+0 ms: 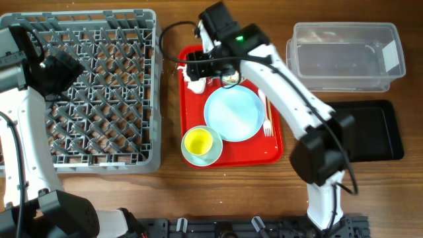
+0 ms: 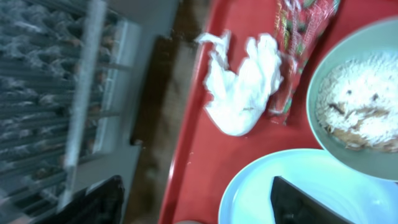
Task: Sort waste into correct bins and load items into the dishwasher rack
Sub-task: 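Grasp the white tissue on the red tray with the right gripper, then carry the tissue to the clear bin and release it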
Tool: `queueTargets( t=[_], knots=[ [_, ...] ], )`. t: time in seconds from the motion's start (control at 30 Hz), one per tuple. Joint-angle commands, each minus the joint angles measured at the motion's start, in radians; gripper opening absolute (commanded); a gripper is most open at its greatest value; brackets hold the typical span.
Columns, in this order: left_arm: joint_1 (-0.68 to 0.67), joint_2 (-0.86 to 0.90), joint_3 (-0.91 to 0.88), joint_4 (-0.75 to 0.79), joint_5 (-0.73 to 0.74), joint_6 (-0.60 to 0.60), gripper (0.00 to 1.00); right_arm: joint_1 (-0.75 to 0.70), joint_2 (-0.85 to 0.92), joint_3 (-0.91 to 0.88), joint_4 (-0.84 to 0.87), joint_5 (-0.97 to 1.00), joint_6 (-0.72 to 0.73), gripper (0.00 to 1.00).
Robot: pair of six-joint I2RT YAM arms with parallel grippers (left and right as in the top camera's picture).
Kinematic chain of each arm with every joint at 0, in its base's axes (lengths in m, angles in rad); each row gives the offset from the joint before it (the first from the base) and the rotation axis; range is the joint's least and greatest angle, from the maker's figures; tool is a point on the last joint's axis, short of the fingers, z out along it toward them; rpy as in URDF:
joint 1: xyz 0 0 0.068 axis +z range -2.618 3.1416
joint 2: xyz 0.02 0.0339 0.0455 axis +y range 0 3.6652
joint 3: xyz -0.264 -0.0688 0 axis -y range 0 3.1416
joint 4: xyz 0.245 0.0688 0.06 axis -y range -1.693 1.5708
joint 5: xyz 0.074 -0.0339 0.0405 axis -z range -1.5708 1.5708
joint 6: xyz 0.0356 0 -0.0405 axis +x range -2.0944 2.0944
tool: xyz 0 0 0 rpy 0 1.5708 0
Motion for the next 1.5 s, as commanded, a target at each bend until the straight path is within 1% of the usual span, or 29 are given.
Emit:
queueTargets(
  t=[0.0, 0.13, 0.17, 0.33, 0.47, 0.67, 0.7, 0.77, 0.83, 0.87, 1.07, 1.2, 1.33, 1.4, 1.47],
  knots=[
    [0.005, -0.011, 0.004, 0.003, 0.004, -0.002, 1.00, 0.038, 0.084, 0.018, 0.015, 0.132, 0.142, 0.66],
    [0.005, -0.011, 0.004, 0.002, 0.004, -0.002, 1.00, 0.056, 0.142, 0.018, 0.057, 0.165, 0.220, 0.62],
    [0.005, -0.011, 0.003, 0.002, 0.004, -0.002, 1.00, 0.056, 0.161, 0.018, 0.077, 0.163, 0.245, 0.60],
    [0.005, -0.011, 0.004, 0.002, 0.004, -0.002, 1.00, 0.058, 0.189, 0.017, 0.110, 0.182, 0.269, 0.59],
    [0.005, -0.011, 0.003, 0.002, 0.004, -0.002, 1.00, 0.058, 0.202, 0.016, 0.119, 0.250, 0.317, 0.60],
    [0.005, -0.011, 0.004, 0.002, 0.004, -0.002, 1.00, 0.063, 0.264, 0.014, 0.130, 0.239, 0.331, 0.55],
    [0.005, -0.011, 0.004, 0.002, 0.004, -0.002, 1.00, 0.066, 0.266, 0.014, 0.131, 0.240, 0.330, 0.51],
    [0.005, -0.011, 0.003, 0.002, 0.004, -0.002, 1.00, 0.066, 0.266, 0.014, 0.133, 0.239, 0.331, 0.38],
    [0.005, -0.011, 0.004, 0.002, 0.004, -0.002, 1.00, 0.066, 0.265, 0.014, 0.136, 0.240, 0.331, 0.15],
    [0.005, -0.011, 0.004, 0.002, 0.004, -0.002, 1.00, 0.066, 0.264, 0.015, 0.133, 0.240, 0.330, 0.04],
    [0.005, -0.011, 0.004, 0.002, 0.004, -0.002, 1.00, 0.062, 0.177, 0.017, 0.098, 0.240, 0.330, 0.04],
    [0.005, -0.011, 0.004, 0.002, 0.004, -0.002, 1.00, 0.036, 0.029, 0.017, 0.068, 0.285, 0.317, 0.04],
    [0.005, -0.011, 0.004, 0.002, 0.004, -0.002, 1.00, -0.052, -0.122, 0.017, 0.058, 0.344, 0.341, 0.04],
    [0.005, -0.011, 0.004, 0.002, 0.004, -0.002, 1.00, -0.156, -0.195, 0.017, 0.048, 0.383, 0.343, 0.04],
    [0.005, -0.011, 0.003, 0.003, 0.004, -0.002, 1.00, -0.244, -0.213, 0.017, 0.038, 0.421, 0.343, 0.04]
  ],
)
